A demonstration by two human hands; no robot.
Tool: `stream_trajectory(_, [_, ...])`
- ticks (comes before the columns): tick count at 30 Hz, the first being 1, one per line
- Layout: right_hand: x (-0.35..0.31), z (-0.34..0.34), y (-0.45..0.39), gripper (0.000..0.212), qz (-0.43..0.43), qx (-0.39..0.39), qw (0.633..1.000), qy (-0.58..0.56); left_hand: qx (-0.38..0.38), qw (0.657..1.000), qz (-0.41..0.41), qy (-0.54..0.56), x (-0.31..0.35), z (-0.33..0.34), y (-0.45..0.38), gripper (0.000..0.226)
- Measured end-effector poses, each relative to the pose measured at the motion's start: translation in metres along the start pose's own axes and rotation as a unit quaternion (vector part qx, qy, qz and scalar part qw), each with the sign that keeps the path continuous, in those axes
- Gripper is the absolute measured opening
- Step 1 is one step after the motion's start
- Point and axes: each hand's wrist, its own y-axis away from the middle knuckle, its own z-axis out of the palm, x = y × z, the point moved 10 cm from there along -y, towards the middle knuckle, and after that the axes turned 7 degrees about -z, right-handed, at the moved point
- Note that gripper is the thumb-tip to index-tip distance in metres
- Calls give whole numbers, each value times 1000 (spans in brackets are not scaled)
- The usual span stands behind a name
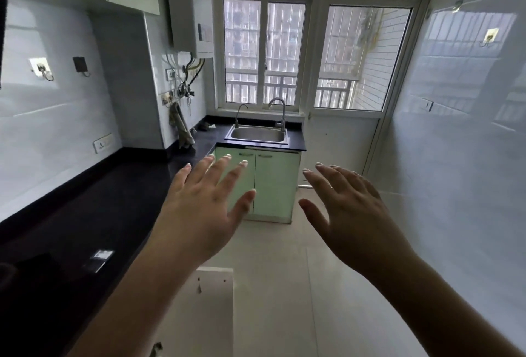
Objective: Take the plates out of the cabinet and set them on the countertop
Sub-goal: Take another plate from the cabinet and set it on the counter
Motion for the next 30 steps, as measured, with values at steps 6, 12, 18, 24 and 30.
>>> stream_trajectory(6, [6,24,-72,69,-22,11,1000,-16,1,1000,-5,-7,-22,15,-59,80])
stream_trajectory(12, [-12,59,-140,70,-80,7,995,-55,0,997,-63,-48,-66,30,-84,77])
stream_trajectory(18, [-50,105,-213,65,-180,8,976,-124,-12,984,-155,-83,-120,51,-106,78])
stream_trajectory(24, [-92,152,-267,63,-294,-11,936,-195,-32,951,-274,-139,-163,65,-97,71])
stream_trajectory(30, [-154,173,-274,59,-406,-22,878,-253,-39,902,-387,-188,-187,57,-43,72])
